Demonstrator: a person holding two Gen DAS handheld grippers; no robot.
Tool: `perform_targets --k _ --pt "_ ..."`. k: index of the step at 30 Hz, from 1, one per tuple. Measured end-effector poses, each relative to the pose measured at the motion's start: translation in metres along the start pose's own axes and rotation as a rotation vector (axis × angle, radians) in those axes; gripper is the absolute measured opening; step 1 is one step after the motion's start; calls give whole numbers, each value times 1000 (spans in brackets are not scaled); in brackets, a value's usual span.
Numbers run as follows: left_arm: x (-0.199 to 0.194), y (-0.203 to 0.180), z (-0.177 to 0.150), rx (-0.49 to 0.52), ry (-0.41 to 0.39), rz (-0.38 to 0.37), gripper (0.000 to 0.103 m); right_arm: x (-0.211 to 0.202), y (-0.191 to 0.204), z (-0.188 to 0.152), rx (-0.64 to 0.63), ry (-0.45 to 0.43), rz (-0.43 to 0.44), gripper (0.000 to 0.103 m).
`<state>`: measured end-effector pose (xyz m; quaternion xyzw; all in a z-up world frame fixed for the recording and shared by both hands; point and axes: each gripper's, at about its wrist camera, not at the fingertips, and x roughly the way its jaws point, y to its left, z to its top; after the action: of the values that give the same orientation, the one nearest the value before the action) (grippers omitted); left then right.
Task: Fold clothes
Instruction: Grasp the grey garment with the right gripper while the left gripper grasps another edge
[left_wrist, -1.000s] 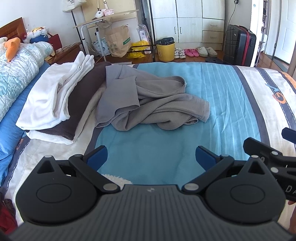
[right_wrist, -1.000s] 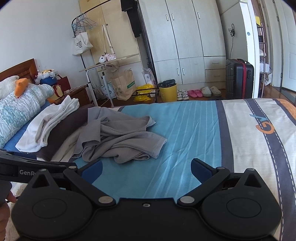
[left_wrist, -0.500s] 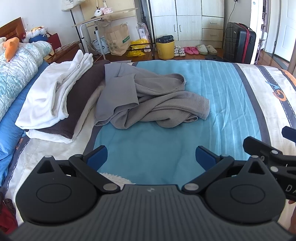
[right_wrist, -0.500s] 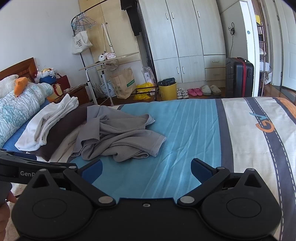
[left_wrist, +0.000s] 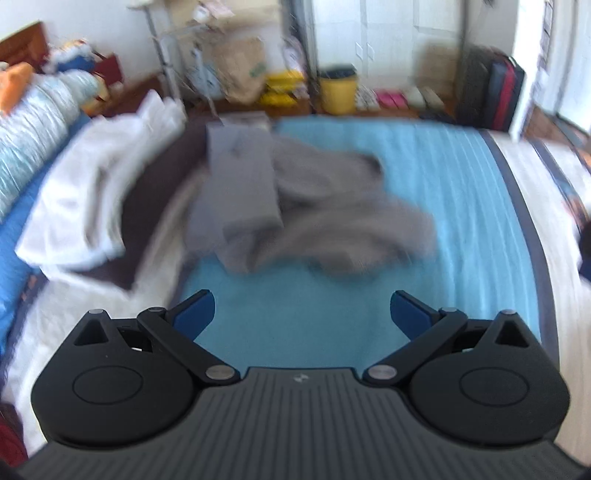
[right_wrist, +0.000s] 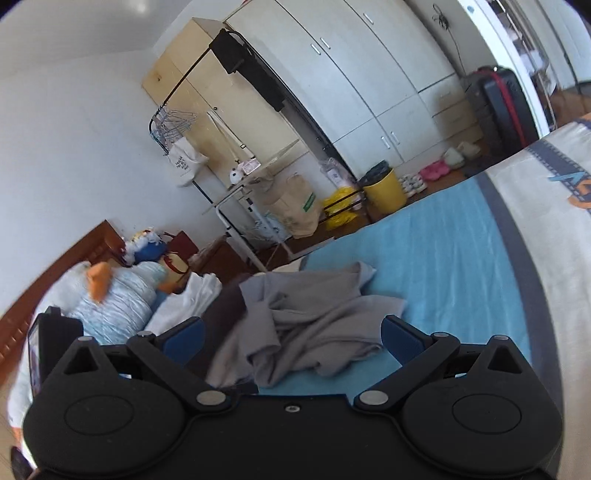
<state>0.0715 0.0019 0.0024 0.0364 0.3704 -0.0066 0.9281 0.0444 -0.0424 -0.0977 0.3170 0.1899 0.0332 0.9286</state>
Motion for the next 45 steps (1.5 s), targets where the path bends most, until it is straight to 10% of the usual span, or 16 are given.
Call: perform_targets --k 6,10,15,19,25,28,35,43,45 --pt "24 36 87 -183 -37 -60 103 64 -16 52 139 105 108 103" --pt "61 45 118 -162 -21 -30 103 159 -52 59 273 377 184 103" --pt "153 55 94 -181 61 97 103 217 -82 41 349 492 19 103" --pt "238 68 59 -172 218 161 103 221 -99 14 509 533 67 103" --pt "273 86 64 -251 274 69 103 268 -117 -30 773 628 84 103" --pt "280 84 56 -204 283 61 103 292 -112 -30 768 609 43 103" --pt "294 131 42 -516 322 -126 101 334 -86 9 601 516 -101 103" --pt "291 127 46 -426 224 -168 70 390 -73 26 505 431 -100 101" --pt "294 120 46 -387 208 -142 63 400 -60 27 348 452 -182 58"
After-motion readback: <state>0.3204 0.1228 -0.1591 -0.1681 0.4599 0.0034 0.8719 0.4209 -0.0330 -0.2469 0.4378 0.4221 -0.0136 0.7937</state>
